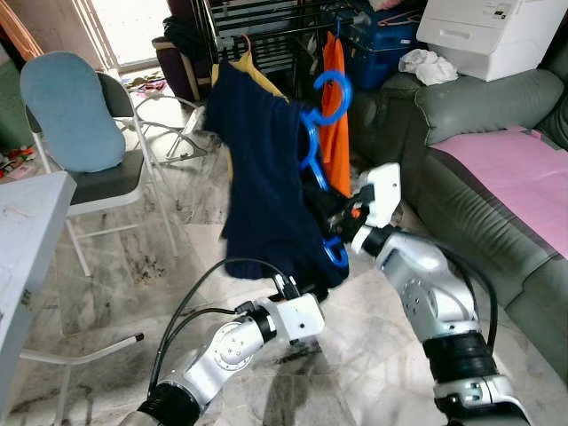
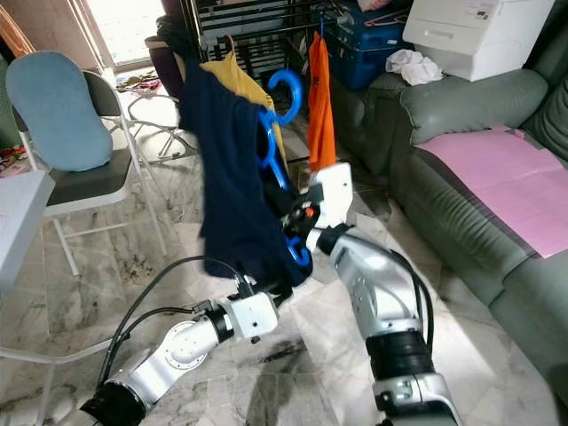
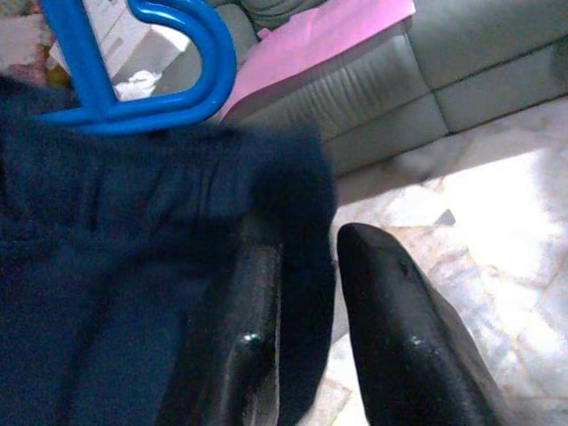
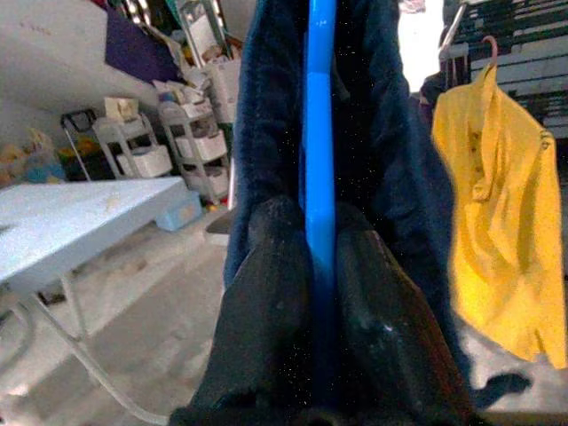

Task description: Hang hanger

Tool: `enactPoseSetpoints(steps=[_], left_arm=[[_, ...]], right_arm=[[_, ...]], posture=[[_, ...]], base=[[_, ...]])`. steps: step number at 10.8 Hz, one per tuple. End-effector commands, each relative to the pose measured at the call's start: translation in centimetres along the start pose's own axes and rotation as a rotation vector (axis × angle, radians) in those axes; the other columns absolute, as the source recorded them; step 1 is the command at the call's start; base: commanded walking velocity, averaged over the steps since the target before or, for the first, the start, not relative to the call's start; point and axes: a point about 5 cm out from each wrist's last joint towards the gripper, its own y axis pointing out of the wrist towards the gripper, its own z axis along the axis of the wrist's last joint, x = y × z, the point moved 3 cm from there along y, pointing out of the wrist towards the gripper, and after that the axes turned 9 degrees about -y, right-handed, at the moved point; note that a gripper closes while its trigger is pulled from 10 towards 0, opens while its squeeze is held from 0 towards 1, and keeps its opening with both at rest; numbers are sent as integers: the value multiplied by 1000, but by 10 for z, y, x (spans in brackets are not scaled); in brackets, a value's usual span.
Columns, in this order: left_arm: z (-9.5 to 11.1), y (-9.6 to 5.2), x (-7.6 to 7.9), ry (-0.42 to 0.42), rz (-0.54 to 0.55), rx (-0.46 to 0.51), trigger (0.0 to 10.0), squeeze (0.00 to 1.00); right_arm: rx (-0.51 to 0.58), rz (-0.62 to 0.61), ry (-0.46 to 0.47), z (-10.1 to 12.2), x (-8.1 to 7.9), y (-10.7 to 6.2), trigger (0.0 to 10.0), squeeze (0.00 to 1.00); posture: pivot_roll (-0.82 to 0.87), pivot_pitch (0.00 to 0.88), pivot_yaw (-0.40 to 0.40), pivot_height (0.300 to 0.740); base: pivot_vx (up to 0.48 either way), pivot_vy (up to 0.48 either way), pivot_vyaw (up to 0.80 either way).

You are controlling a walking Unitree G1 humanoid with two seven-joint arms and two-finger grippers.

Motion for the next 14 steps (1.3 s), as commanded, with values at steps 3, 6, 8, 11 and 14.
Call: enactPoseSetpoints(steps=[3, 6, 8, 11, 14], left_arm=[[-13, -15, -11, -37, 29, -47, 10000, 1000], [-12, -52, -39, -98, 191, -8, 10000, 1000], [-9, -74, -60, -64, 304, 5, 10000, 1000], [-5, -88, -90, 44, 354, -17, 10000, 1000], [-6, -97, -105, 147, 291, -70, 10000, 1000]], right_arm=[[11, -18, -112, -1, 3, -8, 10000, 0], [-43, -60, -216, -21, 12, -30, 10000, 0], [-75, 34, -187, -32, 8, -47, 10000, 0], [-138, 204, -149, -45, 2, -75, 10000, 0], [-223, 372, -122, -53, -1, -100, 10000, 0]], posture=[[-127, 0, 79, 740], [-127, 0, 79, 740], [-118, 0, 82, 740], [-118, 0, 86, 740], [-119, 0, 93, 740]], base=[[0, 0, 0], [0, 0, 0], [0, 0, 0], [0, 0, 0], [0, 0, 0]])
